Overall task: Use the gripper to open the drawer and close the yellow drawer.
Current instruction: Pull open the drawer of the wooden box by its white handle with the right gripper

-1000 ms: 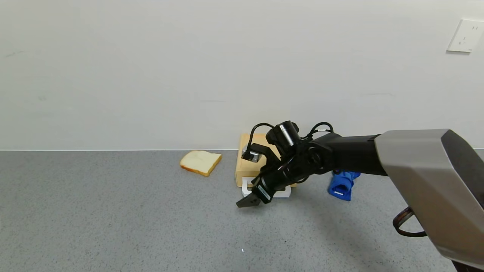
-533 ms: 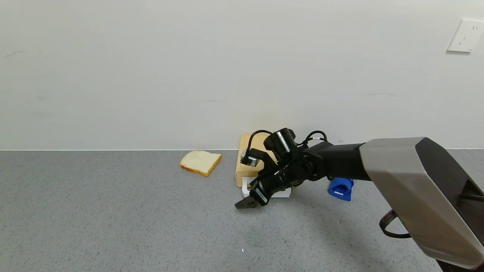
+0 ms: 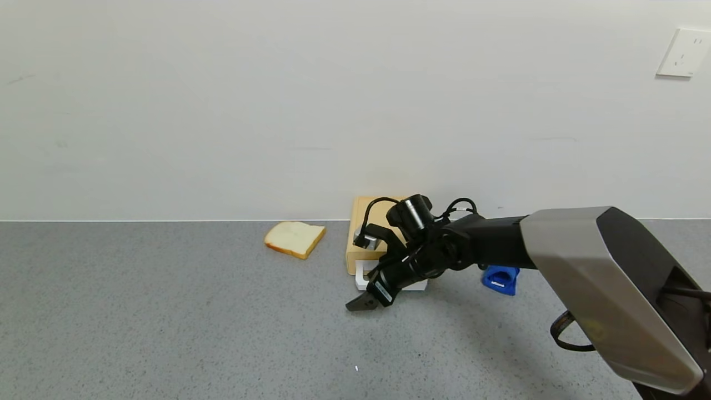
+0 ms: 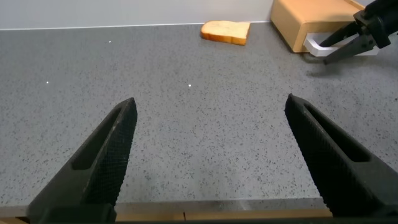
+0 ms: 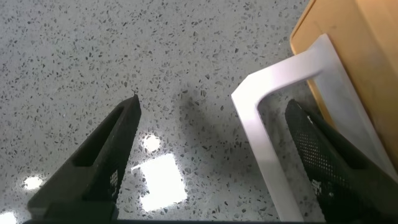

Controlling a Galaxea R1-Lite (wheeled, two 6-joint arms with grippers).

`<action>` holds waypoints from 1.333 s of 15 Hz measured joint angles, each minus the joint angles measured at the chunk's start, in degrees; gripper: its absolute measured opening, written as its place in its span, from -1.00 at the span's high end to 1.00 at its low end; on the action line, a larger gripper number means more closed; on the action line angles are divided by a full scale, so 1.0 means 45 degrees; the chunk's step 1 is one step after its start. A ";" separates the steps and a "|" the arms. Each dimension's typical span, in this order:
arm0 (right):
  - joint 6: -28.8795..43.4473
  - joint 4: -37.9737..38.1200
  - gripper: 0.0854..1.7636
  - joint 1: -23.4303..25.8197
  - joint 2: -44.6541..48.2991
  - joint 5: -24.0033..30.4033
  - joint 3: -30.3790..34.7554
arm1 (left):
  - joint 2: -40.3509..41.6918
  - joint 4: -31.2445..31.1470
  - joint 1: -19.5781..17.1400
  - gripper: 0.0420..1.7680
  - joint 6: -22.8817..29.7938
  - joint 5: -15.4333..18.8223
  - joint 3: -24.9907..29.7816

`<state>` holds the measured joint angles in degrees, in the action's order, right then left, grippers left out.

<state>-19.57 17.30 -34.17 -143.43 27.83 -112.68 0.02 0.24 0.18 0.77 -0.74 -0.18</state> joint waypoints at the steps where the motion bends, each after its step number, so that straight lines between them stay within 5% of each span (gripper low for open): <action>1: 0.0014 0.0014 -0.93 -0.0008 -0.0014 -0.0011 0.0000 | 0.0000 0.0000 0.0000 -0.94 0.0000 0.0000 0.0000; 20: 0.0141 0.2205 -0.94 -0.0612 0.0569 -0.0030 0.1046 | 0.0000 0.0000 0.0000 -0.94 0.0000 0.0000 0.0000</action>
<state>-18.93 27.22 -36.93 -140.87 27.70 -107.97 0.02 0.24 0.18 0.77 -0.74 -0.18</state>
